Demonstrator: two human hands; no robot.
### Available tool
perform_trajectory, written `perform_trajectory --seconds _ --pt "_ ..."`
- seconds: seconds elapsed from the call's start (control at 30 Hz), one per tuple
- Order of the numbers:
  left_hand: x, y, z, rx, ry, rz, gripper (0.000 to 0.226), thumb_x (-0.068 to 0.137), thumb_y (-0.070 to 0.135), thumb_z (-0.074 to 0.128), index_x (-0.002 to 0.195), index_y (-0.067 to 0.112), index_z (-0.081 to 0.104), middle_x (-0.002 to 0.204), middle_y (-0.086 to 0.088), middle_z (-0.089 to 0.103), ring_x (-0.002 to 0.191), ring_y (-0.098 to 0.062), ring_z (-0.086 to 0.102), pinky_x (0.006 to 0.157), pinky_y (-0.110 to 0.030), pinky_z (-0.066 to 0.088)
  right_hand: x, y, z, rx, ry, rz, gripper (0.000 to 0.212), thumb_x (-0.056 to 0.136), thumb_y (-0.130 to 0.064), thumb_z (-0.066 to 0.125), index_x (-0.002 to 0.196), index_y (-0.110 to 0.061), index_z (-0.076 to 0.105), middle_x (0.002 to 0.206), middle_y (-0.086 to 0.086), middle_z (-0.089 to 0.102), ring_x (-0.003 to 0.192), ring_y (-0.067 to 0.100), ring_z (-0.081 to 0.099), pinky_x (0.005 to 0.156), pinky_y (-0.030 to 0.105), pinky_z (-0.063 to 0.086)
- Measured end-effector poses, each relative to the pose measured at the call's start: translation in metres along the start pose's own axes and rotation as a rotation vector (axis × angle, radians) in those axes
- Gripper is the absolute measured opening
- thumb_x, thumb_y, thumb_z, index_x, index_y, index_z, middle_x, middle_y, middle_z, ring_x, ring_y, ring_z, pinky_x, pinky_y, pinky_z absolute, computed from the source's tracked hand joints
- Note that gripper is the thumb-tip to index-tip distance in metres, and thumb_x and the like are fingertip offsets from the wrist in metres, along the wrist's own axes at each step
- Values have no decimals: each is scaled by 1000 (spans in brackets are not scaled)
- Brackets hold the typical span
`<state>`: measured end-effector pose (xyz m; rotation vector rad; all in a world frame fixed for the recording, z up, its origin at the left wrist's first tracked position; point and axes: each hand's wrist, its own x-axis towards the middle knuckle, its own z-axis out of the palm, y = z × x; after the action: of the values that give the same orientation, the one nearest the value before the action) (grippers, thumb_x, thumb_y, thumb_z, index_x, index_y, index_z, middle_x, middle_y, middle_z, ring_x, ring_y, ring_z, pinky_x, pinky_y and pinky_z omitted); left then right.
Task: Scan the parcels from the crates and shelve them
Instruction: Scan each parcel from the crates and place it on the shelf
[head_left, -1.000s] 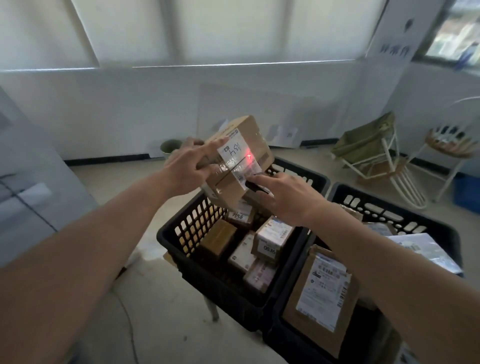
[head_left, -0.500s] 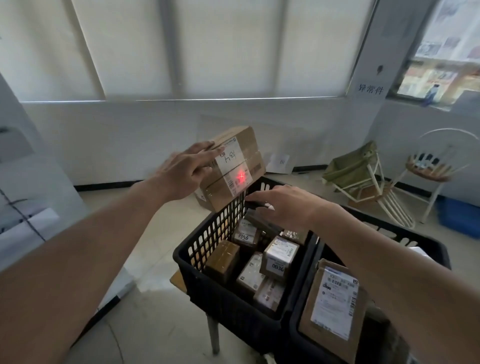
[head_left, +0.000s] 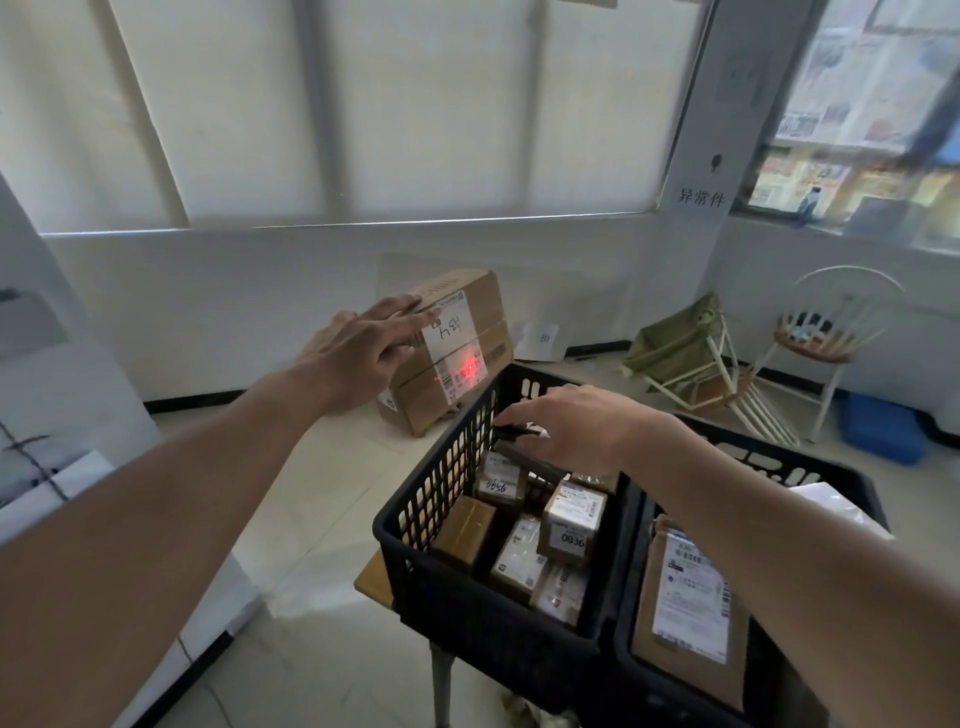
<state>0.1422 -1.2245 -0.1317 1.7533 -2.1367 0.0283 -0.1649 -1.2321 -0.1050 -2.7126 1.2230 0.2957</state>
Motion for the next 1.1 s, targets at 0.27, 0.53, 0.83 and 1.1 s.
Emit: perform_trajectory --seconds 0.27,0.53,0.83,1.1 --pt "0 -20 -6 25 16 29 67 107 33 50 155 67 18 171 16 23 139 -42 49 110 -64 46 2 -24 -1 -36 -8 51 48 110 -47 49 155 -58 38 147 4 56 121 26 58 99 46 55" --pt "6 -32 -6 19 20 47 64 107 34 49 157 63 22 171 17 23 139 -41 49 111 -62 44 6 -39 -2 -1 0 16 47 112 -40 48 156 -54 40 153 -3 57 129 23 58 99 40 51" --pt "13 -36 -4 -1 0 62 63 99 47 39 152 72 17 171 20 22 134 -40 52 108 -60 47 15 -38 -2 206 -34 17 45 111 -41 52 154 -53 46 156 -5 54 139 21 51 116 43 42" --pt "18 -40 -3 27 32 69 65 108 31 49 157 62 21 172 17 20 135 -40 49 109 -59 48 20 -34 -6 196 -36 15 45 111 -41 52 153 -53 46 155 -3 54 139 22 50 117 46 42"
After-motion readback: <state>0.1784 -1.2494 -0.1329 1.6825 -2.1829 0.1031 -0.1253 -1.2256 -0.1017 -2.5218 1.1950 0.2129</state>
